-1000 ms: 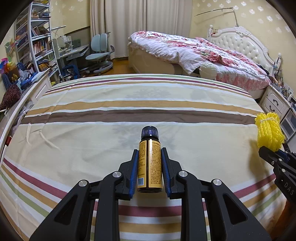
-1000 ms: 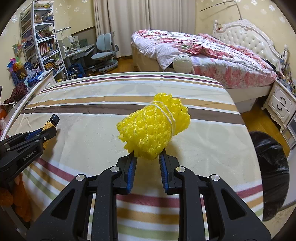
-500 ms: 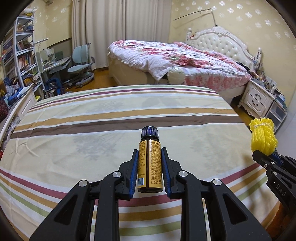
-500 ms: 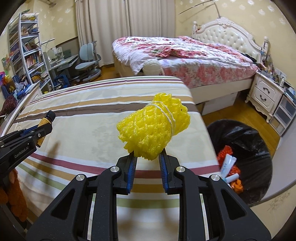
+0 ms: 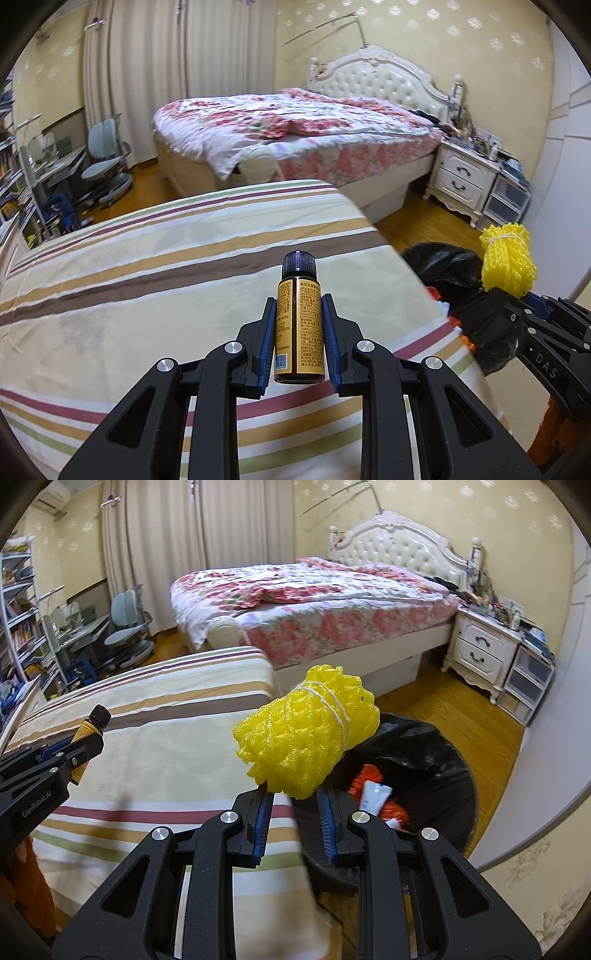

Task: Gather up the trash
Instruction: 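Carry the bottle and mesh net over the bin and open both grippers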

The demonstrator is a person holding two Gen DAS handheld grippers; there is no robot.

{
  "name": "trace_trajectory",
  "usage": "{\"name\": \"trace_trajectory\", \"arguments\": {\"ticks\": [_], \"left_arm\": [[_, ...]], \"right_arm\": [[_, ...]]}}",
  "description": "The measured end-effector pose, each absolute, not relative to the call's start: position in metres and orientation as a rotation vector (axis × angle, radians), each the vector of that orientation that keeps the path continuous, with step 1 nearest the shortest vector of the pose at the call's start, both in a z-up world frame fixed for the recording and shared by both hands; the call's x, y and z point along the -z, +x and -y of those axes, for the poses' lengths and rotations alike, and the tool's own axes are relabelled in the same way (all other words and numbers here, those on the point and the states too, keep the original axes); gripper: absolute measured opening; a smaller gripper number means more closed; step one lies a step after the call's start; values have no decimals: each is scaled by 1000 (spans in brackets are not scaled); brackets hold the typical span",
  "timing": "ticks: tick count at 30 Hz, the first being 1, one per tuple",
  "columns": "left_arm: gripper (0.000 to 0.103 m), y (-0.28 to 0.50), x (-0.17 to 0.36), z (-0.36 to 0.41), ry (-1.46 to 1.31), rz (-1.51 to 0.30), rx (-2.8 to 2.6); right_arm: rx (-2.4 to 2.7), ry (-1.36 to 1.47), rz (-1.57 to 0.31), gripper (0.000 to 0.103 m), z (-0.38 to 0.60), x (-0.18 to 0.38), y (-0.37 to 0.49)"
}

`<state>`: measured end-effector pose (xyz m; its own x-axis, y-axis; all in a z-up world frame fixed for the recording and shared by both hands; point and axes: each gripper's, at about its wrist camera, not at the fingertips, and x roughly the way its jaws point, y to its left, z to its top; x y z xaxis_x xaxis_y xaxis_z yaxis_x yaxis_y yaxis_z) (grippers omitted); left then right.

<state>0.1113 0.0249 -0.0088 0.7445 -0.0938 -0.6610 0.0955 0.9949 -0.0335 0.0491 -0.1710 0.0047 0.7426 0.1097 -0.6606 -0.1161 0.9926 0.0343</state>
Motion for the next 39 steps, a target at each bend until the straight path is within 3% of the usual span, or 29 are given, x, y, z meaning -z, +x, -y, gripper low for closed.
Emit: {"name": "trace_trajectory", "arguments": {"ticks": [17, 39], "left_arm": [[25, 151, 19, 79, 91, -731, 225], [25, 181, 35, 127, 145, -749, 250]], "right_arm": [[-35, 59, -766, 24, 242, 21, 74], [-9, 102, -807, 26, 268, 38, 97]]}}
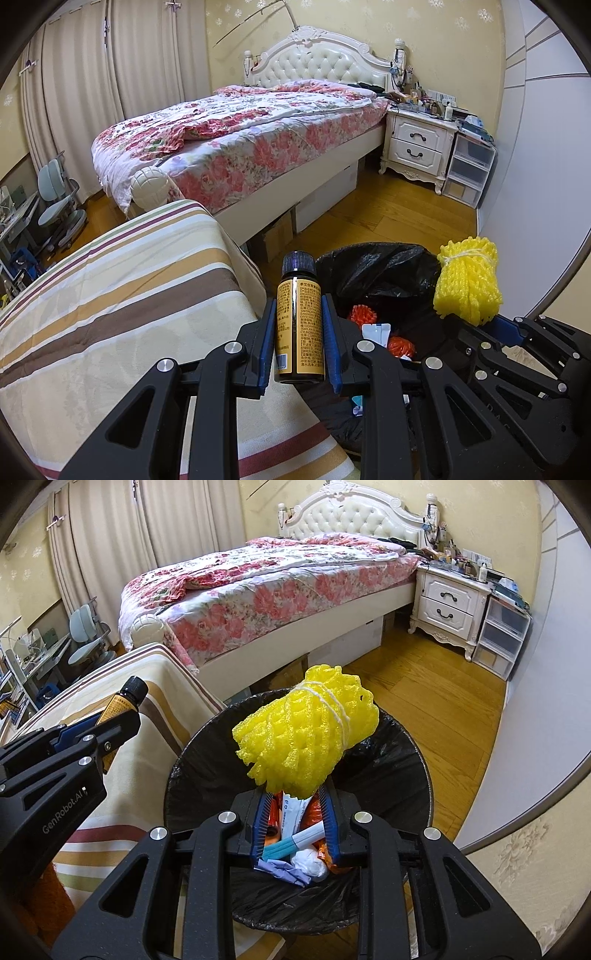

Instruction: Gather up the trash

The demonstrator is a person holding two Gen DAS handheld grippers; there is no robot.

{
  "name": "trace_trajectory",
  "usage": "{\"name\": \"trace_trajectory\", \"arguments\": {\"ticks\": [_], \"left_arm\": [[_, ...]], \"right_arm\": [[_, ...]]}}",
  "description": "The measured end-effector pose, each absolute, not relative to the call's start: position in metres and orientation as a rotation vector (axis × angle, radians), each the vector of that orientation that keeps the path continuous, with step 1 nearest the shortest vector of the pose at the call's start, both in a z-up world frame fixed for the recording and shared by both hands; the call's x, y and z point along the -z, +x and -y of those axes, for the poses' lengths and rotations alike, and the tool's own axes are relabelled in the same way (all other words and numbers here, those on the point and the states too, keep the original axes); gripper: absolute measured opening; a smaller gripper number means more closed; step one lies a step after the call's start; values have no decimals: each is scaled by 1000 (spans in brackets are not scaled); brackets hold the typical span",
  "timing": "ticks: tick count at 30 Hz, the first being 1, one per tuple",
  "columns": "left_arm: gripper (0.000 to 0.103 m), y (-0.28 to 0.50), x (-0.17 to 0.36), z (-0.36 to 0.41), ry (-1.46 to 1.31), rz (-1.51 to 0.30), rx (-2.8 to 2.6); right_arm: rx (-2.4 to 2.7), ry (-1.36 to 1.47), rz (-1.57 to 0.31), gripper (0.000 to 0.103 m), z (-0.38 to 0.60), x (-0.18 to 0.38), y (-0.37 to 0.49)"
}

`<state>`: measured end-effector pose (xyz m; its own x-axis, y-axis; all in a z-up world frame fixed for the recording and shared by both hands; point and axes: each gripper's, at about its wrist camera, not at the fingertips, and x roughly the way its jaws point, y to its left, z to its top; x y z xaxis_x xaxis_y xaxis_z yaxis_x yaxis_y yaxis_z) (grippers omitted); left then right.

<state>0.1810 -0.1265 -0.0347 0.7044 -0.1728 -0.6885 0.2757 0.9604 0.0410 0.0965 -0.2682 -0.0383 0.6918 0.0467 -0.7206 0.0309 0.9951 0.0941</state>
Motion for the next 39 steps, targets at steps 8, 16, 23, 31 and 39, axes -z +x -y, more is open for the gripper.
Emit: {"name": "trace_trajectory", "arguments": {"ticks": [8, 16, 23, 31, 39], "left_arm": [[44, 185, 36, 126, 137, -745, 240], [61, 184, 33, 124, 132, -732, 233], [70, 182, 30, 124, 132, -713, 226], [72, 180, 25, 125, 134, -693, 217], [76, 170, 19, 120, 144, -658, 193]], "right_arm": [[8, 109, -803, 43, 272, 40, 99], [35, 123, -795, 52, 278, 39, 97], [63, 130, -776, 64, 281, 35, 93], [99, 123, -755, 72, 283, 30, 88], [143, 113, -739, 80, 282, 25, 82]]}}
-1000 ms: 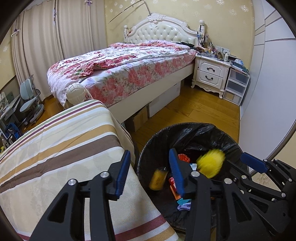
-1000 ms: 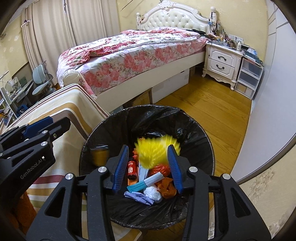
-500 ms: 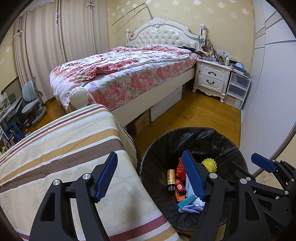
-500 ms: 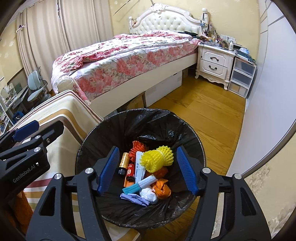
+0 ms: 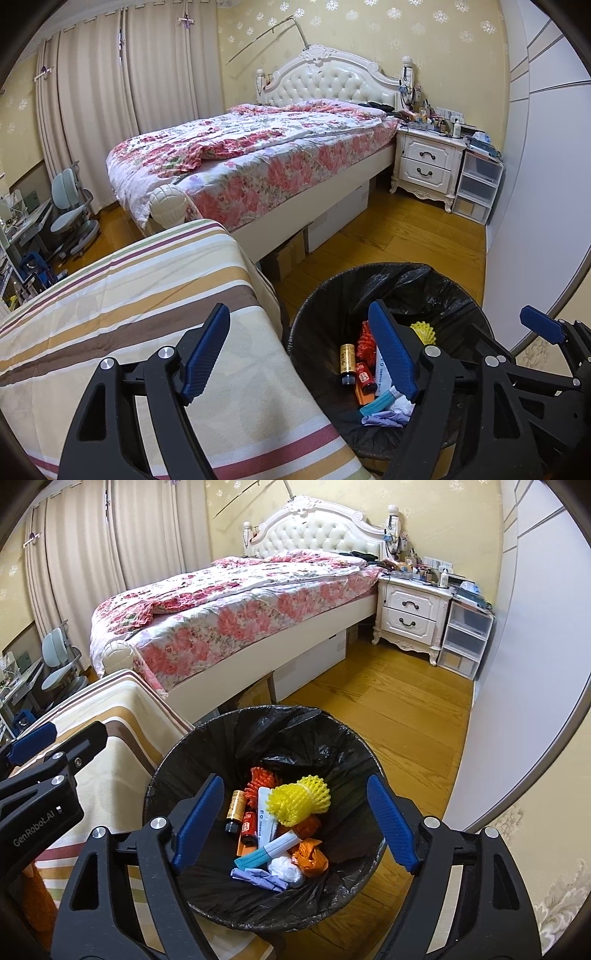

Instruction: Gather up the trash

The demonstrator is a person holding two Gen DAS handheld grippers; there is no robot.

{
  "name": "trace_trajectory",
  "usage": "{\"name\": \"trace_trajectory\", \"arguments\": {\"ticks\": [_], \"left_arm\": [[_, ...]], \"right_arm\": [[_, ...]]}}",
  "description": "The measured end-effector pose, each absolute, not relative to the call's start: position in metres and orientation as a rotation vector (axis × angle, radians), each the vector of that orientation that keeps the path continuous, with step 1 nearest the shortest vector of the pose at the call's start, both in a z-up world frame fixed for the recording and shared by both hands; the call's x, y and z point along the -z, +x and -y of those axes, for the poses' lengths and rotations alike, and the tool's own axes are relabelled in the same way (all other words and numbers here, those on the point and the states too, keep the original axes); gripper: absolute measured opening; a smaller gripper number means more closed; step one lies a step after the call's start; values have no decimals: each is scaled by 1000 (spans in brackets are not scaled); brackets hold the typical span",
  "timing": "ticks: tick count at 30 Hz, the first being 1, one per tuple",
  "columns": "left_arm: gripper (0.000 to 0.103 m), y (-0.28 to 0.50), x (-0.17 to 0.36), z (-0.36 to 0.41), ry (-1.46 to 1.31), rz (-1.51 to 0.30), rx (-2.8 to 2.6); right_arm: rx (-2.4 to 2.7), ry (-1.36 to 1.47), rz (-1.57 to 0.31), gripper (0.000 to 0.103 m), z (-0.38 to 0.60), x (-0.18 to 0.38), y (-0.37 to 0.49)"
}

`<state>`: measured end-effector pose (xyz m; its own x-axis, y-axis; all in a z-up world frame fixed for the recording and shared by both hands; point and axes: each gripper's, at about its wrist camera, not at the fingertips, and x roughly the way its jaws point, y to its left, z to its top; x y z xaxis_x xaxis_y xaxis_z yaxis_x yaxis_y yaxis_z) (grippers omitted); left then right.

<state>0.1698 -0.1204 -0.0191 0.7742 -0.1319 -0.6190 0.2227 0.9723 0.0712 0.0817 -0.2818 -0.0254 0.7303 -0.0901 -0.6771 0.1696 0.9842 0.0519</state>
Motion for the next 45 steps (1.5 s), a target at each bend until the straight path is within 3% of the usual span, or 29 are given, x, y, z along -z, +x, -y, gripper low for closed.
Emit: {"name": "trace_trajectory", "arguments": {"ticks": [6, 14, 45], "left_arm": [[79, 158, 11, 109, 132, -627, 178], [84, 139, 0, 91, 115, -594, 157], [85, 29, -23, 15, 52, -535, 61]], "right_arm": [[182, 90, -707, 89, 276, 18, 73], [201, 72, -675, 93, 263, 8, 57], [99, 56, -540, 94, 202, -39, -49]]}}
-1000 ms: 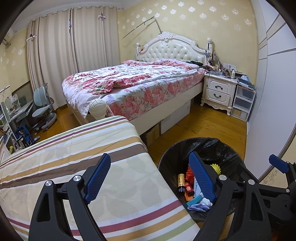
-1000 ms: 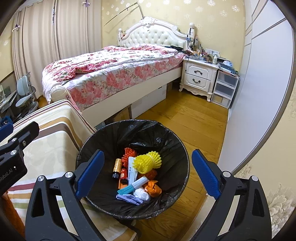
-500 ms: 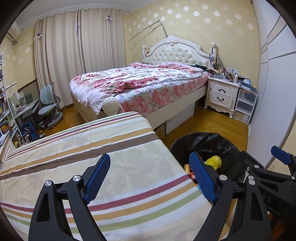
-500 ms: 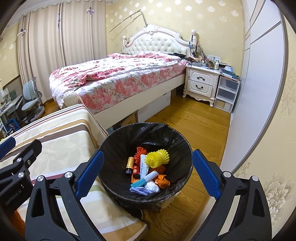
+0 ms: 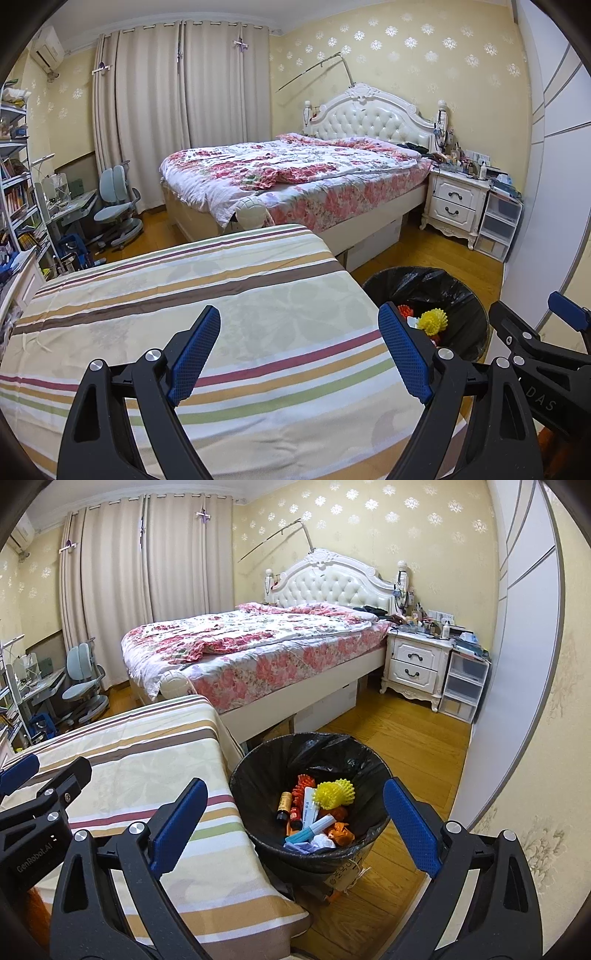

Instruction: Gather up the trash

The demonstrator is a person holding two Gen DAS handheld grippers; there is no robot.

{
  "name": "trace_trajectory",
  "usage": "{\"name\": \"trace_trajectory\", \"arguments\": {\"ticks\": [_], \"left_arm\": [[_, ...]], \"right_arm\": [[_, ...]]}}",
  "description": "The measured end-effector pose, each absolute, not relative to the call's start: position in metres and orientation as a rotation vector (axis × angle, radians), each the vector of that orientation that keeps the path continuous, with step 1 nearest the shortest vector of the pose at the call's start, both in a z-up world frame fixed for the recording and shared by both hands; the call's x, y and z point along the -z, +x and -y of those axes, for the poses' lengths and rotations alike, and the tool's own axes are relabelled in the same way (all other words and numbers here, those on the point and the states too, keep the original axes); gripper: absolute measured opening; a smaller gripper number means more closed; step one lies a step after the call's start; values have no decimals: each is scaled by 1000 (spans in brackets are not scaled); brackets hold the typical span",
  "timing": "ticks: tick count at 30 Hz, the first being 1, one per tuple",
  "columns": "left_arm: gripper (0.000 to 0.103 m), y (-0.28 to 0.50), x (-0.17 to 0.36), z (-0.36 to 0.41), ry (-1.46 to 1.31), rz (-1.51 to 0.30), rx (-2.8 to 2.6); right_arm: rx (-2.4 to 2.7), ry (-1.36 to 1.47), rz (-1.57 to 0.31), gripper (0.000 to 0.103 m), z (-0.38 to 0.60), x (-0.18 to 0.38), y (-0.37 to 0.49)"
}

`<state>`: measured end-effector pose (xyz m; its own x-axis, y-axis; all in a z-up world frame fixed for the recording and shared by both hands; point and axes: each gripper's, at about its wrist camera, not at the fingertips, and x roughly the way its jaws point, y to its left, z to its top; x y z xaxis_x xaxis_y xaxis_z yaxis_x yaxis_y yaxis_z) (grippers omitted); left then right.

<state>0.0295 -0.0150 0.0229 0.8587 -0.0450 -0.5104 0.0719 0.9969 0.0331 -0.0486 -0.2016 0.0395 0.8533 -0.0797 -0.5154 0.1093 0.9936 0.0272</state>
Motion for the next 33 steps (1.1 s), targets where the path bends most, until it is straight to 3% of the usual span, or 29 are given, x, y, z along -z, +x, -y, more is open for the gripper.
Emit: {"name": "trace_trajectory", "arguments": {"ticks": [33], "left_arm": [[85, 20, -23, 11, 44, -534, 62]], "right_arm": [[103, 57, -531, 94, 203, -43, -61]]}}
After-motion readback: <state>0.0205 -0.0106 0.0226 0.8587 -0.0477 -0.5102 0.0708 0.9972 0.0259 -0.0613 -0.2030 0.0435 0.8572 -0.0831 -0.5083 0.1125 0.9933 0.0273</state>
